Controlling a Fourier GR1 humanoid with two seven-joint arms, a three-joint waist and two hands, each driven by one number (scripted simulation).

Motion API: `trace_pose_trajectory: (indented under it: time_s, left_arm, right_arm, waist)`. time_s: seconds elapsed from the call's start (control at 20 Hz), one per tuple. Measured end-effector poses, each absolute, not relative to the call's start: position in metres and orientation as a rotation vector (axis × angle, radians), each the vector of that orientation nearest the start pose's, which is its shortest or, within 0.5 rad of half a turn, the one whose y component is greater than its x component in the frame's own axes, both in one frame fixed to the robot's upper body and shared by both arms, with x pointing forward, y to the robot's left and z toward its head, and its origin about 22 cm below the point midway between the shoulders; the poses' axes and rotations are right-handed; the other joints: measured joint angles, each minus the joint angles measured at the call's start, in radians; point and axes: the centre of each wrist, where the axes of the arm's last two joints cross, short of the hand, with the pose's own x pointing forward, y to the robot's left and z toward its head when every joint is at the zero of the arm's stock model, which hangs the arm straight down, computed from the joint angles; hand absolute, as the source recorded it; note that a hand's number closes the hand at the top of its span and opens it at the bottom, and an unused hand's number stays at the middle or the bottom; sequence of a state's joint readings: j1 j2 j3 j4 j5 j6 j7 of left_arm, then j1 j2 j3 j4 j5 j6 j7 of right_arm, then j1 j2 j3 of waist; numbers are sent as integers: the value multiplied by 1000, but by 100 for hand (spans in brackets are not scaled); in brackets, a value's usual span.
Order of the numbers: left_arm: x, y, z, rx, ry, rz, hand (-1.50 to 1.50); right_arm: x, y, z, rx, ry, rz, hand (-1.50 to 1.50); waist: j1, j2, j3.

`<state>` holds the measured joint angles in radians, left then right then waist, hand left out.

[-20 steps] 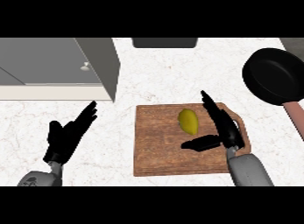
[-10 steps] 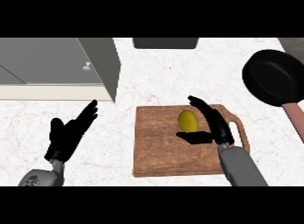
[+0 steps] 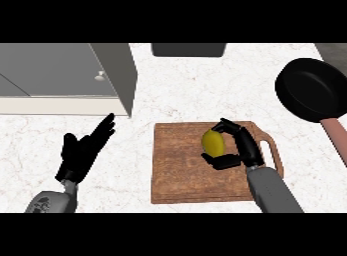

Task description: Pick the lemon from the cutting board and place it in the pot

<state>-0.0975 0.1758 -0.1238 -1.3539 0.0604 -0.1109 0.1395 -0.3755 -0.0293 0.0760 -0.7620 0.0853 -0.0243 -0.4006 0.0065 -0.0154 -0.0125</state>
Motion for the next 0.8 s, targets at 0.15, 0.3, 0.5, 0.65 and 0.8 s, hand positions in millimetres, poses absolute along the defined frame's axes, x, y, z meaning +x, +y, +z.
trace_pose_trajectory:
  time_s: [0.15,0.3,0.5,0.65,0.8]
  left_arm:
    - [262,243,-23,-65,-1275,-284,0]
    - [257,249,-23,-61,-1276,-285,0]
    - [258,248,-22,-59,-1285,-279,0]
    - [258,247,-20,-60,-1294,-278,0]
    - [259,245,-20,-68,-1299,-281,0]
  right_arm:
    - [302,-187,-97,38,-1547,298,150]
    - [302,-198,-99,22,-1604,307,150]
    - [315,-312,-65,44,-1634,429,150]
    - [317,-377,-30,48,-1661,516,150]
    - [316,-429,10,21,-1673,562,150]
  waist:
    - [-1,2,1]
    - [3,3,3]
    - [-5,18,13]
    - [-6,29,19]
    - [0,39,23]
